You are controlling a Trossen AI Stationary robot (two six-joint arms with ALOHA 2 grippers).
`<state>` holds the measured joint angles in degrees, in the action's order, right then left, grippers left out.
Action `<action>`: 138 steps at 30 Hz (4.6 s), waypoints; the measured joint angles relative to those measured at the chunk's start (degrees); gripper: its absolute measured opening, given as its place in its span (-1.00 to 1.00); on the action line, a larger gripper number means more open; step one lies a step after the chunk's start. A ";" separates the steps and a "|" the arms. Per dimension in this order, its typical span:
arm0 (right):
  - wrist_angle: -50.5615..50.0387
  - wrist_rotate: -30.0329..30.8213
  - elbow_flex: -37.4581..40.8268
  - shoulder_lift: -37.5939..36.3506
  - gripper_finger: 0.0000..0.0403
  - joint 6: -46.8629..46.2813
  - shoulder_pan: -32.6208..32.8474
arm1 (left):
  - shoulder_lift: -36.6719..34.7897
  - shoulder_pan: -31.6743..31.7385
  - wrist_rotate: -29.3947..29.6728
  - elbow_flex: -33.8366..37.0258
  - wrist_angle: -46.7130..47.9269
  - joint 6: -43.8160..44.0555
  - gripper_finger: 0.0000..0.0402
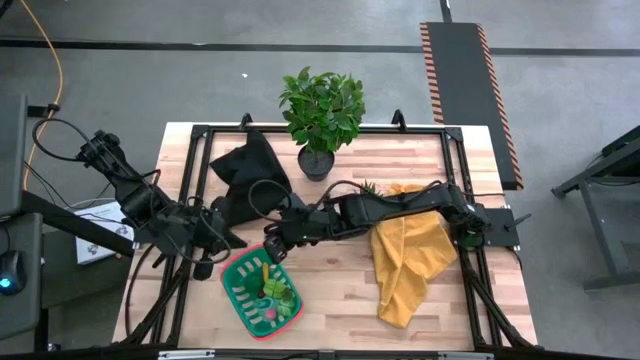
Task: Pick and placing Produce into tupperware
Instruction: Put the red raspberry into the blue basket
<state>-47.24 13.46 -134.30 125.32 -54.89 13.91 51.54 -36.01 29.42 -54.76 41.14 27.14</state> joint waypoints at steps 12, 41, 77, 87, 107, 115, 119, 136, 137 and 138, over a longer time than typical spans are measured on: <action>5.93 -2.20 0.04 -3.49 -0.60 4.77 0.96 | -0.51 0.00 7.17 -0.07 -5.81 -16.51 -0.98; 18.80 -6.86 0.09 -6.12 -0.60 8.40 1.13 | -1.96 0.00 18.31 -0.07 -22.81 -46.50 -0.03; 20.34 -4.41 0.13 -6.10 -0.60 8.89 0.74 | 1.85 0.04 13.73 -0.04 -35.93 -54.59 0.14; 20.24 -4.40 0.13 -6.10 -0.60 8.92 0.74 | 1.80 0.06 13.91 -0.04 -40.14 -56.90 0.14; 20.64 -4.45 0.13 -6.10 -0.60 9.44 0.74 | 1.79 0.04 13.47 -0.04 -39.64 -56.92 -0.41; 20.80 -4.45 0.13 -6.10 -0.60 9.81 0.74 | 1.76 0.04 13.47 -0.04 -39.67 -56.95 -0.43; 20.86 -4.44 0.13 -6.10 -0.60 9.91 0.74 | 1.76 0.04 13.47 -0.04 -39.67 -56.95 -0.41; 21.24 -2.97 0.13 -6.08 -0.11 10.41 0.80 | 1.78 0.07 13.61 -0.04 -39.60 -57.54 -0.48; 21.24 -2.85 0.13 -6.08 -0.09 10.42 0.79 | 1.78 0.07 13.72 -0.04 -39.60 -57.54 -0.48; 21.24 -2.73 0.13 -6.08 -0.07 10.42 0.79 | 1.78 0.09 13.74 -0.04 -39.58 -57.55 -0.48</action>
<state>-26.00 10.73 -134.17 119.24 -44.47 14.70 53.32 -35.92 43.16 -54.81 1.56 -30.40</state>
